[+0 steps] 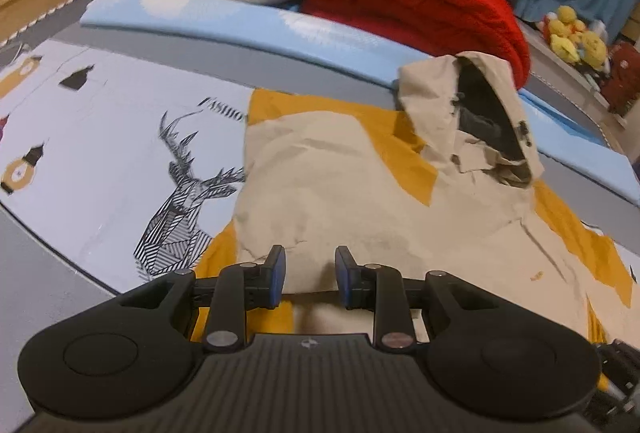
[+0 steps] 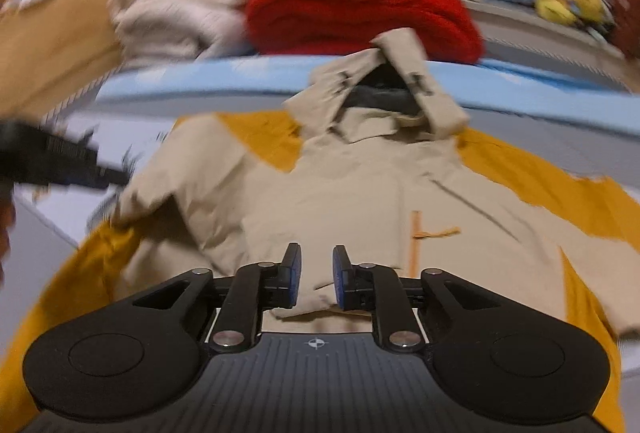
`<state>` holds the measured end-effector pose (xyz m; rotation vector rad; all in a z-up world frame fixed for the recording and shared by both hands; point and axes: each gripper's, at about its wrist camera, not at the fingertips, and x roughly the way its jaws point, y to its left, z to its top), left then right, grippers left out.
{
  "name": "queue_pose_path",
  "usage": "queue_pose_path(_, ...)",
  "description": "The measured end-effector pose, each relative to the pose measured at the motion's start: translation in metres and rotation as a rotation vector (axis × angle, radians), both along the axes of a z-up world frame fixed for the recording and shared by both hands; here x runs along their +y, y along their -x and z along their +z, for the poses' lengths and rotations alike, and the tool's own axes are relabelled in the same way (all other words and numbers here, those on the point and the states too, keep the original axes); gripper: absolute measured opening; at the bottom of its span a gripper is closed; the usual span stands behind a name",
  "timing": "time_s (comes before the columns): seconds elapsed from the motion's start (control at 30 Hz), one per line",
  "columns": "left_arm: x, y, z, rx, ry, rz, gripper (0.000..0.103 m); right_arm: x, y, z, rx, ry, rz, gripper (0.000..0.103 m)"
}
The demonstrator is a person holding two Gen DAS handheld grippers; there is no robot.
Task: Fold large clothes
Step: 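Fold the held sleeve across the jacket body with the left gripper and release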
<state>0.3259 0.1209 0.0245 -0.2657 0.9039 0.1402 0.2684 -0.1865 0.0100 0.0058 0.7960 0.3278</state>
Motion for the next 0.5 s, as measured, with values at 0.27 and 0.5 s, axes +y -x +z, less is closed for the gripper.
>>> queue_pose_path(0.27,0.009,-0.016,-0.013,0.034,0.051,0.026,0.029,0.043,-0.012,-0.031,-0.017,0.164,0.141,0.052)
queue_pose_path(0.5,0.006,-0.020,-0.018,0.049,0.045,0.013,0.029,0.070,-0.008,-0.054,-0.022,0.333,0.232,0.052)
